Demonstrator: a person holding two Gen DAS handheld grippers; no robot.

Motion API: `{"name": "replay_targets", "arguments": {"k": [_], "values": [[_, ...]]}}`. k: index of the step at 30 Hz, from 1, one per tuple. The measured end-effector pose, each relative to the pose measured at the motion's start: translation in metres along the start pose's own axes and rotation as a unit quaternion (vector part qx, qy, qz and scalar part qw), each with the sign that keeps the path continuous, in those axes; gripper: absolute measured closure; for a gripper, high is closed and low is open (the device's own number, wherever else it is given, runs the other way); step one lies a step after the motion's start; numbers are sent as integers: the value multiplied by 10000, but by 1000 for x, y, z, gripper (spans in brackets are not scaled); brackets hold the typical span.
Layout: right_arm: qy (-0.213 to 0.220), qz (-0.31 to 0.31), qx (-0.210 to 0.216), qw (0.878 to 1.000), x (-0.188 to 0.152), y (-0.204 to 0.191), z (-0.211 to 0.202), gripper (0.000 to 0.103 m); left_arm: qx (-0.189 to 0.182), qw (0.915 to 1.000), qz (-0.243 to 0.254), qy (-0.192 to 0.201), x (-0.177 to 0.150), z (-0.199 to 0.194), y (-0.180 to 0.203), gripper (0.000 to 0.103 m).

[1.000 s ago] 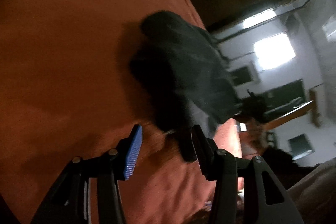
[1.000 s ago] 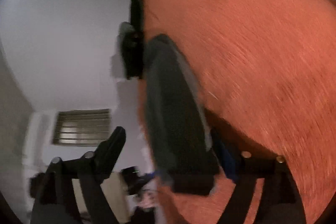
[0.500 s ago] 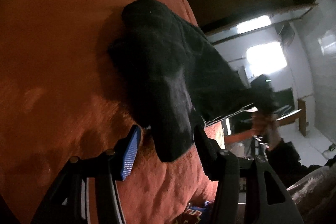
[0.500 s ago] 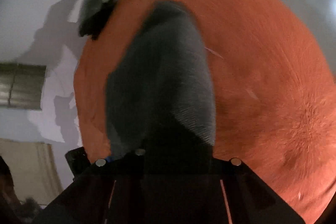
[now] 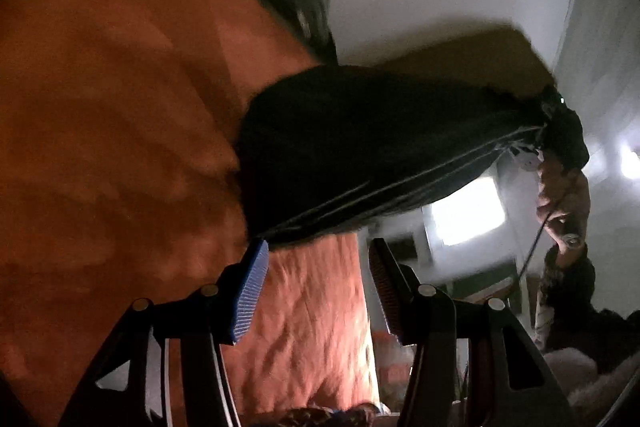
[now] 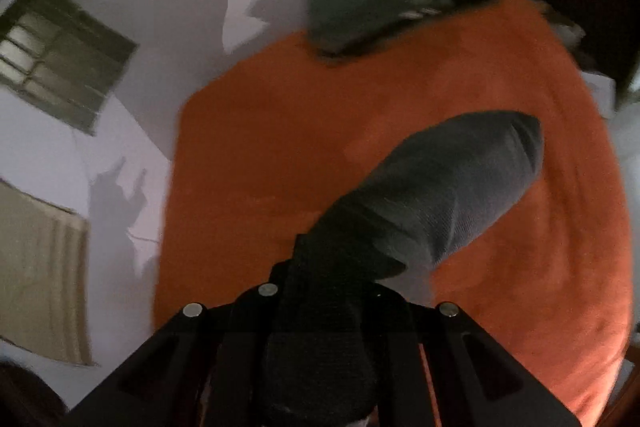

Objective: Fold clothes

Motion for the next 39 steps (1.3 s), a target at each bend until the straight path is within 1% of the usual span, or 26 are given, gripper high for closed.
{"name": "replay_targets", "arguments": {"k": [3, 5, 6, 8, 10, 12, 13, 14, 15, 17, 18, 20, 22, 23, 25, 26, 27, 28, 29, 30, 31, 32, 33, 35, 37, 39], "values": [[-10, -126, 507, 9986, 0, -45, 17, 93, 219, 9967, -272, 733, 19, -66, -23, 49], [40, -105, 915, 9957, 4, -68, 28, 93, 447, 9915, -397, 1154, 37, -104, -34, 49], [68, -11, 1199, 9928, 9, -75, 33, 93, 570, 9887, -432, 1317, 40, -120, -37, 49], [141, 175, 1569, 9874, 5, -78, 37, 93, 812, 9820, -496, 1630, 46, -150, -43, 49], [141, 266, 1956, 9802, -4, -74, 36, 93, 1005, 9770, -502, 1811, 47, -168, -45, 49], [258, 313, 2275, 9729, -9, -51, 32, 93, 1135, 9749, -481, 1856, 52, -174, -46, 48], [336, 382, 2353, 9706, -10, -34, 30, 94, 1198, 9740, -467, 1863, 54, -175, -46, 48], [413, 452, 2429, 9681, -11, -17, 29, 94, 1257, 9746, -444, 1799, 56, -166, -42, 48], [483, 677, 2484, 9651, -13, 13, 36, 94, 1316, 9753, -412, 1724, 58, -157, -39, 48], [588, 877, 2382, 9655, -12, 64, 45, 94, 1434, 9784, -262, 1465, 68, -142, -35, 48], [527, 890, 2283, 9681, -12, 98, 56, 94, 1508, 9795, -145, 1325, 72, -131, -32, 48], [153, 959, 1798, 9789, -6, 181, 90, 94, 1674, 9804, 112, 1029, 80, -106, -26, 48], [-218, 1022, 1251, 9866, -1, 252, 115, 91, 1852, 9792, 250, 786, 86, -81, -21, 48], [-304, 1225, 1304, 9834, 0, 281, 117, 90, 1924, 9785, 304, 674, 88, -69, -19, 48], [-469, 1636, 1424, 9751, 3, 338, 120, 82, 1916, 9796, 270, 546, 88, -55, -18, 48], [-664, 1760, 1592, 9692, 3, 357, 117, 81, 1899, 9802, 255, 498, 86, -47, -20, 48], [-1046, 1678, 1686, 9657, 3, 364, 118, 77, 1900, 9806, 260, 415, 83, -43, -23, 48], [-1408, 1400, 1636, 9663, 5, 362, 119, 72, 1901, 9808, 266, 331, 80, -38, -27, 48], [-1772, 1025, 1473, 9677, 7, 354, 121, 66, 1903, 9811, 265, 251, 77, -33, -31, 48], [-2130, 645, 1303, 9662, 9, 346, 123, 50, 1904, 9813, 236, 182, 74, -29, -35, 48], [-2416, 354, 1183, 9625, 11, 339, 125, 37, 1897, 9816, 198, 108, 72, -22, -40, 48], [-2682, 164, 1145, 9564, 16, 335, 128, 35, 1858, 9825, 127, 11, 70, -10, -48, 48], [-3028, 71, 1159, 9459, 23, 333, 132, 35, 1822, 9832, 78, -54, 69, -3, -53, 48], [-3387, 2, 1140, 9340, 36, 335, 136, 35, 1790, 9837, 57, -151, 67, 13, -58, 48], [-3530, 9, 1244, 9273, 55, 333, 143, 35, 1762, 9841, 136, -186, 67, 25, -57, 48], [-3476, 59, 1504, 9255, 72, 329, 148, 34, 1700, 9850, 182, -219, 70, 35, -55, 48]]}}
Point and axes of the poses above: each gripper's, at about its wrist camera, not at the fingertips, and z roughly the way its jaws point, y to its right, x to its top, the point moved 1 cm from there along z, roughly the way its jaws point, and after that the axes turned 13 degrees about x, right-handed, at the moved point
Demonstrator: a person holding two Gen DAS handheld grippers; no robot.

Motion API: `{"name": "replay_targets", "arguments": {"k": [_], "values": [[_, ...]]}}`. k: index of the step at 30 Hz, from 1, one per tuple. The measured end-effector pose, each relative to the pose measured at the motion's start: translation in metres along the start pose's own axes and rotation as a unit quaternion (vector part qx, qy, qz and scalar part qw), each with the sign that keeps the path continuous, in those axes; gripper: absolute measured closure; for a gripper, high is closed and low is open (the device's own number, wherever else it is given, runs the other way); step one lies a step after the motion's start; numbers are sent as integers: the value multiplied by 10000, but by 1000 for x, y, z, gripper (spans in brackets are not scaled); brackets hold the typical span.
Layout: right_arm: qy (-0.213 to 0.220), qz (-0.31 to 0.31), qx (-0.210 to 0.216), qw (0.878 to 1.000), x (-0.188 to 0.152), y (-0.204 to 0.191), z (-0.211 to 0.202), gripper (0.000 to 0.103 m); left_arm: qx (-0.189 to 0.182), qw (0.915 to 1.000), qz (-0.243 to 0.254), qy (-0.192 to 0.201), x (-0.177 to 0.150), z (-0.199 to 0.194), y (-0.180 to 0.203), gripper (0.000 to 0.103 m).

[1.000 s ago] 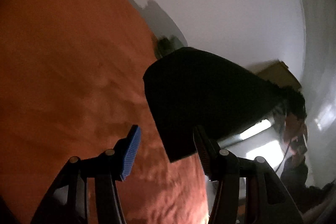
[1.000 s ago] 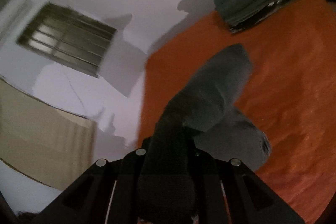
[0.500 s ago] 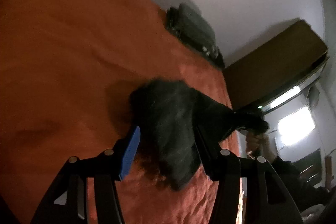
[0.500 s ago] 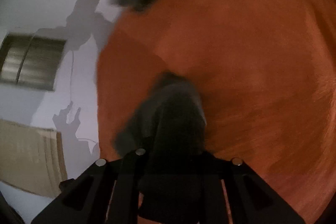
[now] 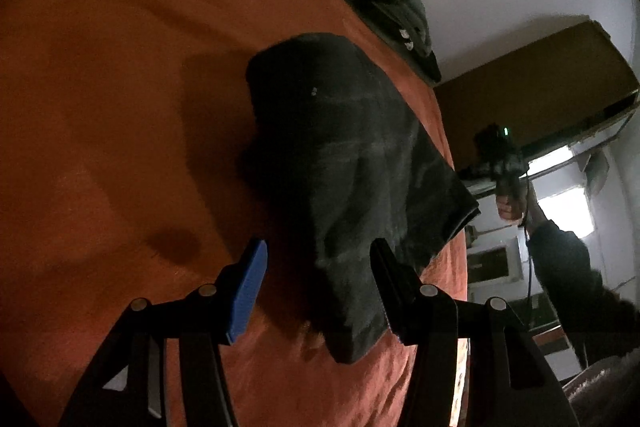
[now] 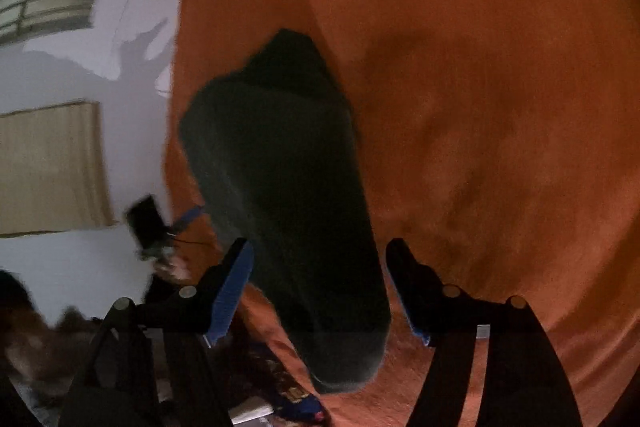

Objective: Fold clothes

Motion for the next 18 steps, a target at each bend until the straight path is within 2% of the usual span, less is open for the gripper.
{"name": "replay_targets", "arguments": {"k": [2, 7, 9, 11, 12, 14, 16, 18], "values": [[145, -24, 132, 9998, 19, -4, 2, 31, -56, 10000, 17, -24, 6, 9, 5, 48], [477, -352, 54, 9982, 66, -6, 59, 31, 16, 9999, -49, -86, 12, 23, 8, 48], [352, -541, 148, 9978, 76, -9, 86, 31, 41, 10000, -37, -83, 12, 27, 9, 48], [90, -686, -79, 9976, 83, -11, 108, 31, 106, 9999, 18, -119, 9, 27, 8, 48], [-96, -721, -390, 9966, 87, -8, 121, 31, 135, 9998, 26, -140, 9, 28, 8, 48], [-198, -706, -502, 9960, 87, -4, 130, 30, 143, 9998, -1, -148, 8, 28, 5, 48], [-266, -1140, -344, 9925, 78, -15, 130, 66, 107, 9998, -62, -133, 8, 28, 1, 48], [-146, -1573, -650, 9853, 63, -30, 124, 77, 74, 9998, -110, -136, 8, 26, -2, 48]]}}
Point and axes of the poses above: each gripper's, at about its wrist camera, not at the fingertips, and z roughly the way its jaws point, y to its right, x to its top, the point moved 1 cm from there along z, roughly the way its jaws point, and after that the axes turned 13 degrees about x, right-handed, at the moved point
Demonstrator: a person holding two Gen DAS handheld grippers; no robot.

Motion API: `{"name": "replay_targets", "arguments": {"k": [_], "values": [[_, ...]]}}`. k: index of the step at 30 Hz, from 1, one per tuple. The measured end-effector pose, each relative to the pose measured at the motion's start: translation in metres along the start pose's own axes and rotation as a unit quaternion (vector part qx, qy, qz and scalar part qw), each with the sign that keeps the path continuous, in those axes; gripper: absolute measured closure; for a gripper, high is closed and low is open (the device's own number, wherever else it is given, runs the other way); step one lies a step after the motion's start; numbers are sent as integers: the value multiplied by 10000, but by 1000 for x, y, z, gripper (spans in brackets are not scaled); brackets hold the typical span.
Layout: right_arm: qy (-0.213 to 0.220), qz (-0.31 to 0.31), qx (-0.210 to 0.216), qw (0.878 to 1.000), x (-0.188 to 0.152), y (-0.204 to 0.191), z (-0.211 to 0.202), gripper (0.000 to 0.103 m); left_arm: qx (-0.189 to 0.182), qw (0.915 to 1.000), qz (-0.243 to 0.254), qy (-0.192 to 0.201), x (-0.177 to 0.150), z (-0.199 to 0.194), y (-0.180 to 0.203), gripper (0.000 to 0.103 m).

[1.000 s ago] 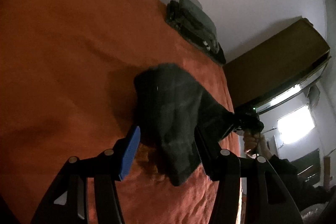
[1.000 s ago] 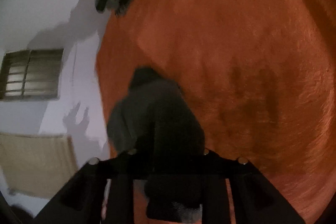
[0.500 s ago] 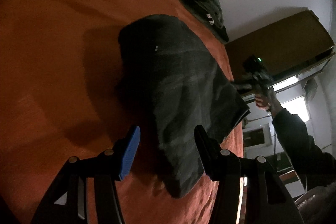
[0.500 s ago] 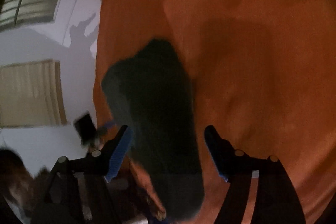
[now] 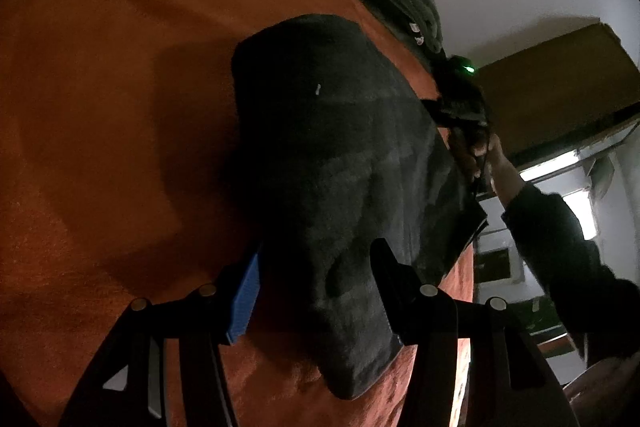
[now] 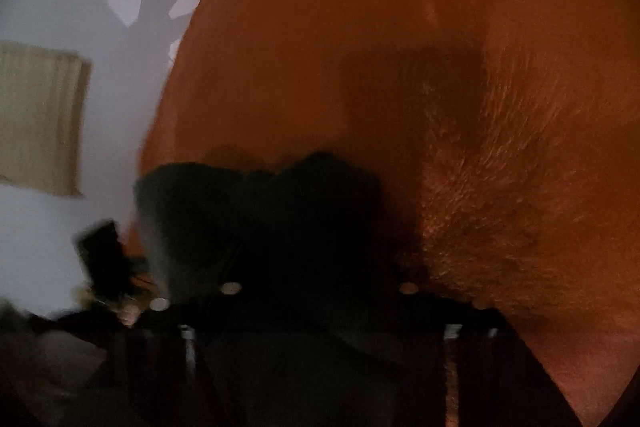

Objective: Fold clothes

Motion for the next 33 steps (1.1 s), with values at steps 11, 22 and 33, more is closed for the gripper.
{"name": "replay_targets", "arguments": {"k": [11, 22, 33], "values": [[1961, -872, -2633, 9405, 2, -106, -114, 83, 7, 10000, -44, -52, 5, -1, -9, 48], [1816, 843, -2170, 9554, -37, -51, -106, 29, -4, 10000, 44, -87, -7, -12, -5, 48], [1999, -2162, -2855, 9120, -269, -282, 74, 26, -178, 9997, -132, -87, 2, -1, -25, 48]]}}
Point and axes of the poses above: each gripper's, at about its wrist camera, not at the fingertips, and z roughly the way its jaws point, y to its right, x to its top, the point moved 1 cm from there along z, roughly the way its jaws point, and after that the axes turned 13 degrees about x, right-handed, at the moved point
